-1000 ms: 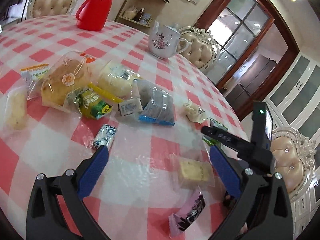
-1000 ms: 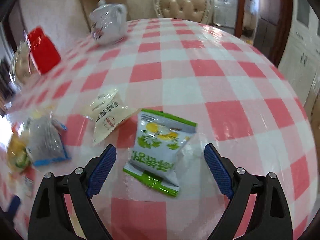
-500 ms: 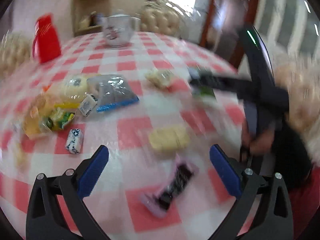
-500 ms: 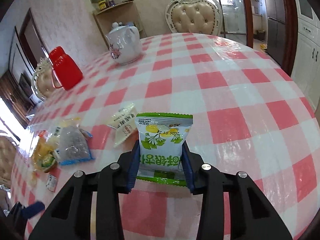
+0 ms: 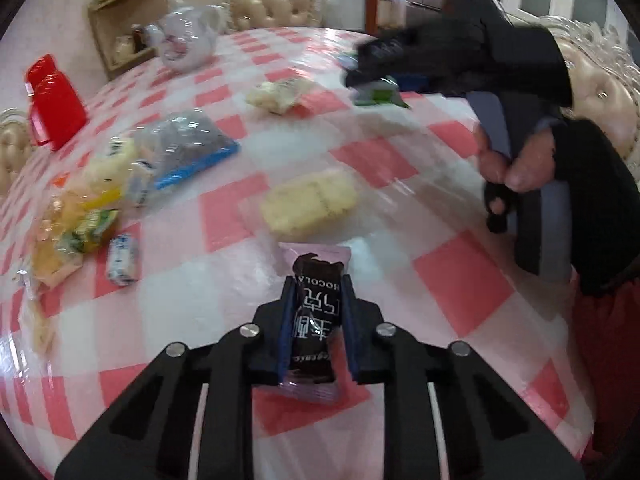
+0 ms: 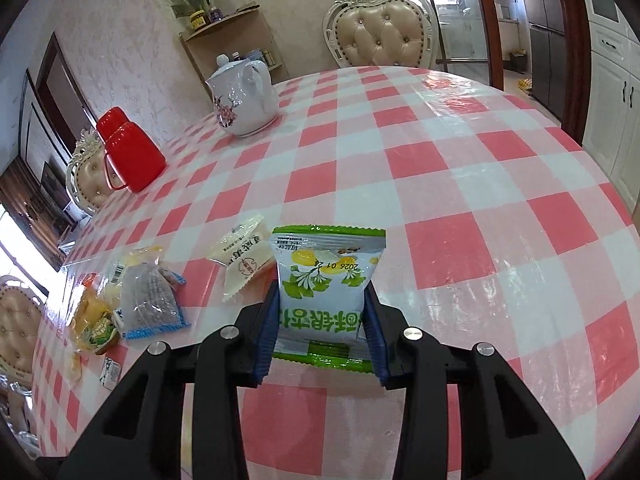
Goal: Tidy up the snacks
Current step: 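Grasp the green-and-white snack bag with the right tool while the left tool grasps a black chocolate bar, then carry both snacks to the purple-rimmed container and open both tools to drop them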
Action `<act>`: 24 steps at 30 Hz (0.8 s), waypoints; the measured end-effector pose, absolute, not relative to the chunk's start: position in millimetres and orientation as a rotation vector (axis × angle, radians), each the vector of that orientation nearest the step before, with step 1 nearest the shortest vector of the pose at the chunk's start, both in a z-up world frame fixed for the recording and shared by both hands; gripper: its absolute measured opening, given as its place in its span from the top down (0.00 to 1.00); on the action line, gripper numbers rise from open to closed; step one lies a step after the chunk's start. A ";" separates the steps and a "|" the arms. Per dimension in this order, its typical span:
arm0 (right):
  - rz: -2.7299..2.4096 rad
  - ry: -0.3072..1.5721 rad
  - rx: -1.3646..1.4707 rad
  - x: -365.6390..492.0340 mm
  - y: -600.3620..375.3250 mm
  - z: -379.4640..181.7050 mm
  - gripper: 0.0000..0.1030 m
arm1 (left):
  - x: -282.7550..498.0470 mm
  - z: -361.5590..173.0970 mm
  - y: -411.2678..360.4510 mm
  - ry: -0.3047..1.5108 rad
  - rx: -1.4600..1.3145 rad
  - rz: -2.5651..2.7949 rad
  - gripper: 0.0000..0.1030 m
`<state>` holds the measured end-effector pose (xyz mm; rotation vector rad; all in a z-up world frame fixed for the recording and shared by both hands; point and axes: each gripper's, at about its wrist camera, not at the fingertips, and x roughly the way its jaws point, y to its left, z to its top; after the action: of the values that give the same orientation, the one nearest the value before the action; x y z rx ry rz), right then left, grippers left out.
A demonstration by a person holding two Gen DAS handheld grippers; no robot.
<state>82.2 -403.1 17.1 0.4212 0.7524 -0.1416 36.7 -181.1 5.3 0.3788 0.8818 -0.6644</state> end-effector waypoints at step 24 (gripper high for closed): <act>0.178 0.673 0.490 14.0 -312.8 28.8 0.63 | 58.9 36.8 -17.6 0.785 -0.167 -0.231 0.79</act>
<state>14.0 -312.8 28.8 0.4899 0.6731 0.1778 58.9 -17.6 36.8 -0.1667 0.7852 -0.2310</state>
